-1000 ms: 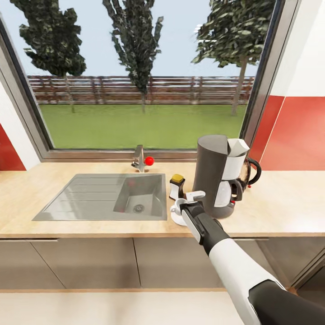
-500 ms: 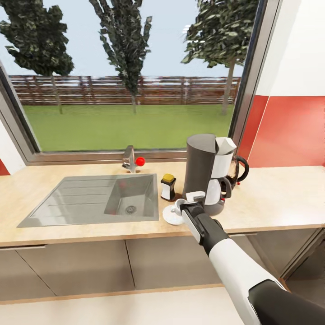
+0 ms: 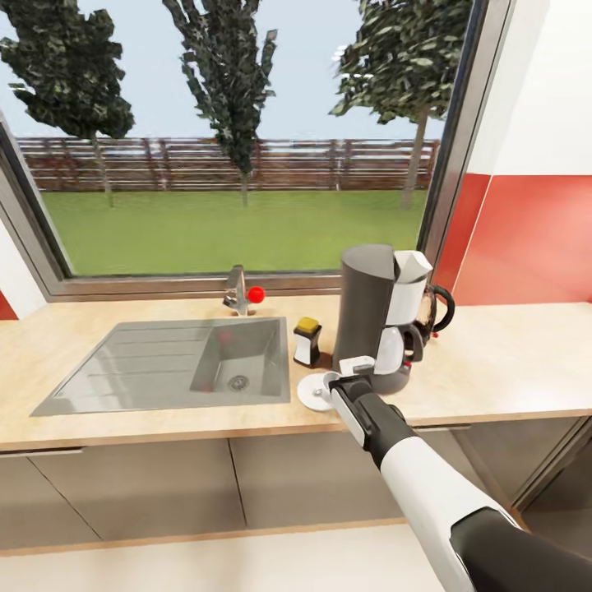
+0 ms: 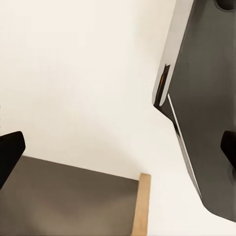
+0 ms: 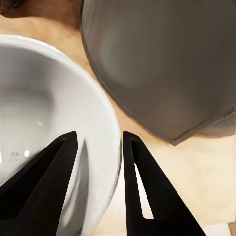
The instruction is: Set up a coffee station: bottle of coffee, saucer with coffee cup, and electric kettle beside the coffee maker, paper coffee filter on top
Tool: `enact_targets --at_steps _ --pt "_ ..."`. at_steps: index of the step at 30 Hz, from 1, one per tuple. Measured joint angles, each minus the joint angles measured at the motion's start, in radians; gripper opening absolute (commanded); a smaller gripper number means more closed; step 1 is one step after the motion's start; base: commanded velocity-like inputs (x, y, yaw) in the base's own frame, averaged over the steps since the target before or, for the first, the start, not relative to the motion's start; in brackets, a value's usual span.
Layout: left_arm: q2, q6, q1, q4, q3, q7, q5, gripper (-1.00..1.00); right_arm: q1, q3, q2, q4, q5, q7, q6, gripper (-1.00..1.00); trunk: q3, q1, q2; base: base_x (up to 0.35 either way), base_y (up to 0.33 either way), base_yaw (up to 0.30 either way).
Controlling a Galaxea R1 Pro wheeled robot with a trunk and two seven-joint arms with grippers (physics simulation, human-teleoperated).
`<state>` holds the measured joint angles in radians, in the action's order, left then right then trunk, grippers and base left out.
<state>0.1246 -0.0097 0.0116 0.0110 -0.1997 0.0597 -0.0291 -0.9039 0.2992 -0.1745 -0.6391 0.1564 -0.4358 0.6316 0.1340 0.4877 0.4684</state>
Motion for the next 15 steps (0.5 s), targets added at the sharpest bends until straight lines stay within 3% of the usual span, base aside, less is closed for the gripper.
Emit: enact_targets --at_steps 15 --pt "0.0 0.0 0.0 0.0 -0.001 0.0 0.0 1.0 0.0 -0.001 0.0 0.0 0.0 0.0 0.0 -1.0 0.0 0.0 0.0 0.066 0.077 0.0"
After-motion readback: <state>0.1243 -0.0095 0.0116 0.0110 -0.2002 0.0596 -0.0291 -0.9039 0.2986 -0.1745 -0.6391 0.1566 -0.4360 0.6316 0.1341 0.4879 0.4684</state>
